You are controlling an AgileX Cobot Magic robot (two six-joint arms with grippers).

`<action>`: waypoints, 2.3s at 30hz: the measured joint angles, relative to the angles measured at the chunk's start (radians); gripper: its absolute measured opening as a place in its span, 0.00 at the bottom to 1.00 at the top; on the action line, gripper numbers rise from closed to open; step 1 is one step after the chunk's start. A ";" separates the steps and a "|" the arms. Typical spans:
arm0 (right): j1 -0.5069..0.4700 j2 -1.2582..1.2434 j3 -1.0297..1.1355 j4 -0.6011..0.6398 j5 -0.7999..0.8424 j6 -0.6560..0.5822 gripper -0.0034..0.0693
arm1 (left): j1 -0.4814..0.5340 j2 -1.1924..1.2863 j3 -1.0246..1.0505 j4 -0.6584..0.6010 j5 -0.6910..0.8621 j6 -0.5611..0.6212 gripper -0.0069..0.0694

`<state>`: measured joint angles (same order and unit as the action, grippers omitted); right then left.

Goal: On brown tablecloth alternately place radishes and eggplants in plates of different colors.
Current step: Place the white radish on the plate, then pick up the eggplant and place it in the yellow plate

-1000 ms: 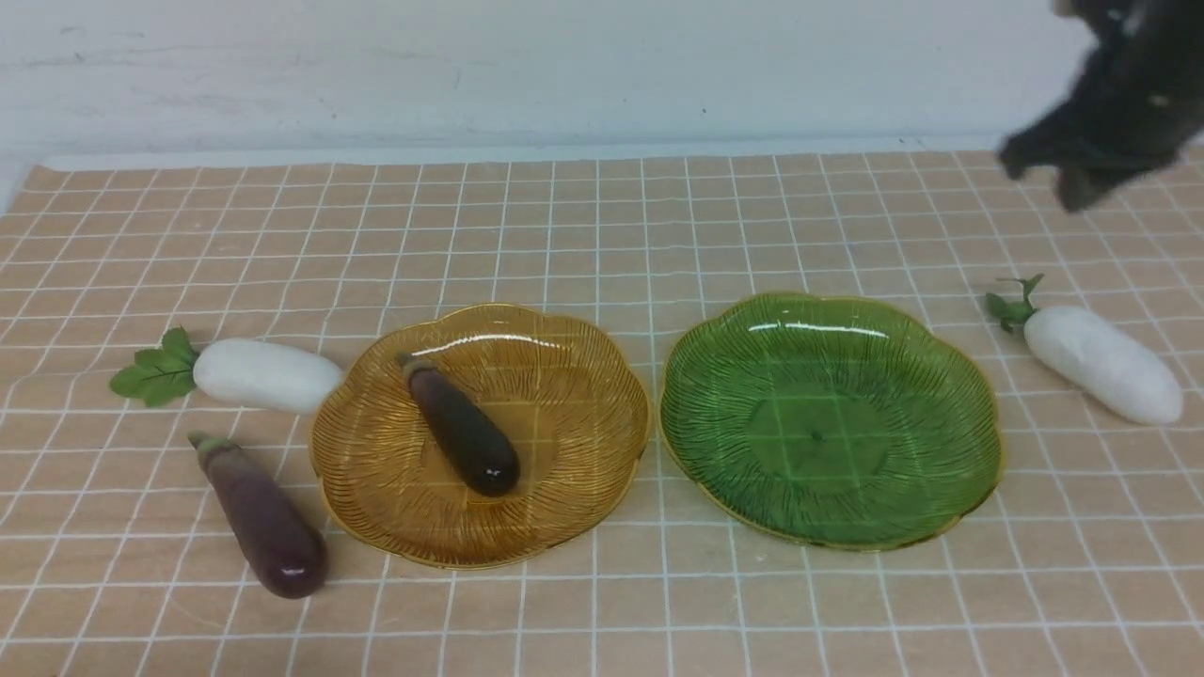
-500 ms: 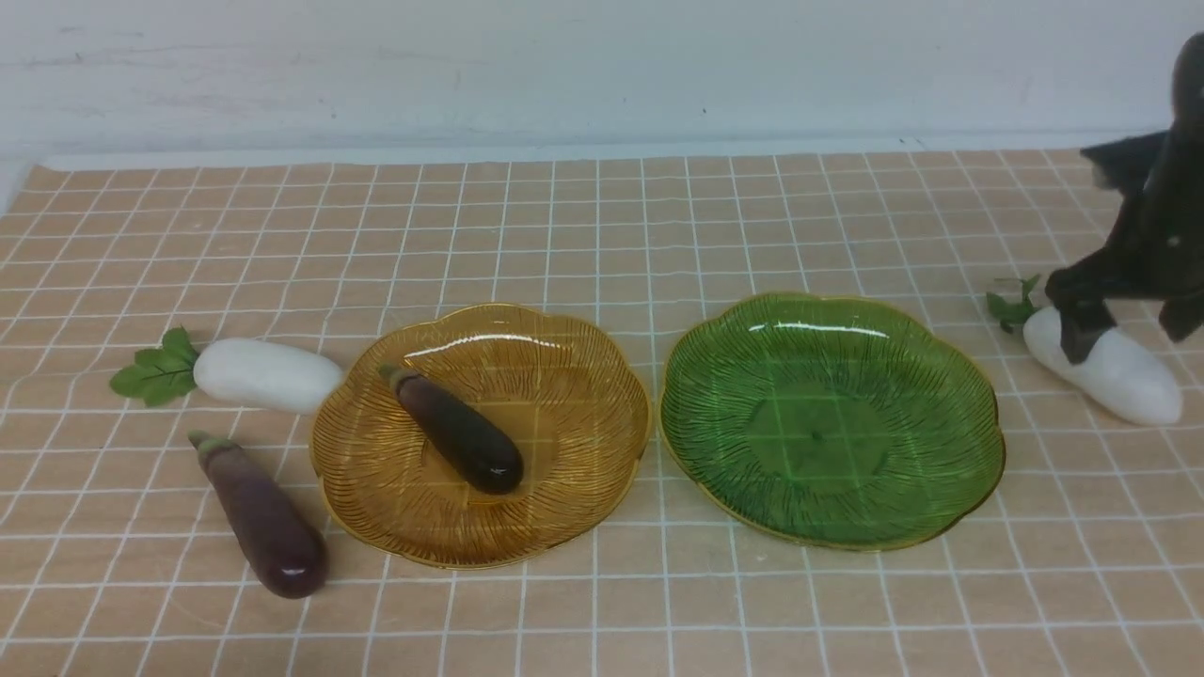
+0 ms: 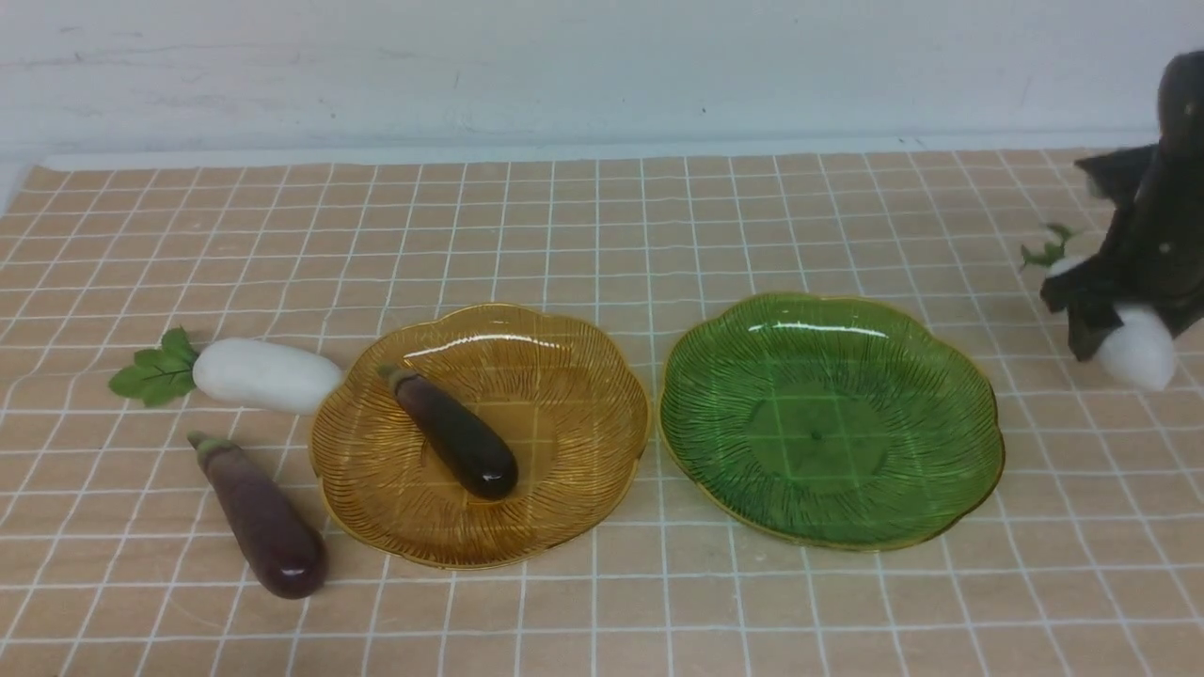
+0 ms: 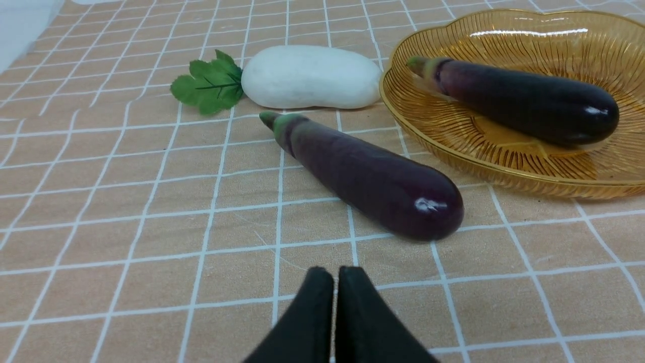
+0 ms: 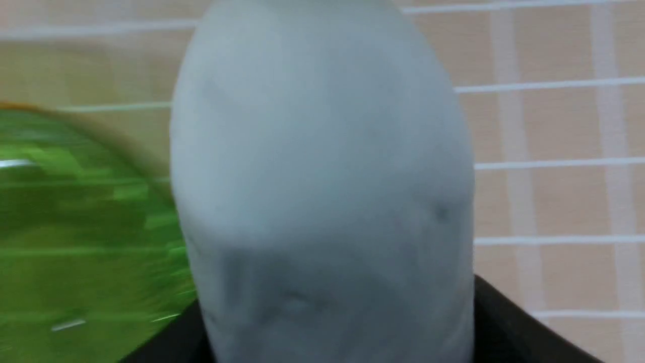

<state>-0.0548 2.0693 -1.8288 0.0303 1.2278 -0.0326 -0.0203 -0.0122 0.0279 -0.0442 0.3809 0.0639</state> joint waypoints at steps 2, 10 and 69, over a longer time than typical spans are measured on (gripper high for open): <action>0.013 -0.072 0.037 0.120 0.001 0.006 0.70 | 0.000 0.000 0.000 0.000 0.000 0.000 0.09; 0.169 -0.115 0.119 0.202 0.010 -0.066 0.70 | 0.000 0.000 0.000 0.000 0.000 0.000 0.09; 0.369 -1.158 0.925 0.041 0.016 -0.006 0.03 | 0.000 0.725 -0.365 -0.989 0.098 0.268 0.09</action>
<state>0.3145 0.9109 -0.9041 0.0713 1.2437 -0.0391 -0.0203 0.7127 -0.3371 -1.0329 0.4788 0.3320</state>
